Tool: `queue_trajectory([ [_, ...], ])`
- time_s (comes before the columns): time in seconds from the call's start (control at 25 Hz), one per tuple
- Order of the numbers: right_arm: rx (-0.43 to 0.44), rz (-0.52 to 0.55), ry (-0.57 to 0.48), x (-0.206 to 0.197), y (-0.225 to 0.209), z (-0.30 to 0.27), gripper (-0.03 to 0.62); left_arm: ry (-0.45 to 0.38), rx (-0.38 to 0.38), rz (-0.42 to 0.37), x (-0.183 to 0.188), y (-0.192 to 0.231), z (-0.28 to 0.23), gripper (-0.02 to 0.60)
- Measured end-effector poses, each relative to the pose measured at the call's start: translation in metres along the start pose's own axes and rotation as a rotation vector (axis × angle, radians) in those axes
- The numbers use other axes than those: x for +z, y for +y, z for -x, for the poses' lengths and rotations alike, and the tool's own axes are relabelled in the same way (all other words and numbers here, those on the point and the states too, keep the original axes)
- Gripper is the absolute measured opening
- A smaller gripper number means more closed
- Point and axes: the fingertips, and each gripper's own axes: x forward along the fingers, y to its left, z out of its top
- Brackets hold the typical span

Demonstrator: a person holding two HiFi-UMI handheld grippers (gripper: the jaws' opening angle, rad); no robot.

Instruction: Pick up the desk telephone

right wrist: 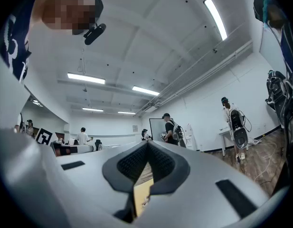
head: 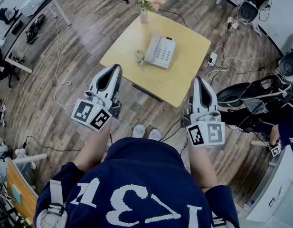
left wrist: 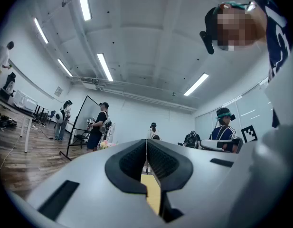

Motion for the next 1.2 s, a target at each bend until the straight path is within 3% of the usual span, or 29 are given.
queue_trajectory([
  [0.88,0.022,-0.039,-0.008,-0.004,-0.043,0.003,0.026,0.018,0.055,-0.068,-0.028,-0.022,-0.028,0.017],
  [1.2,0.038,-0.046,0.018,-0.011,-0.053,-0.042,0.026,0.054,0.078,-0.135,-0.035,0.006,-0.061,0.017],
])
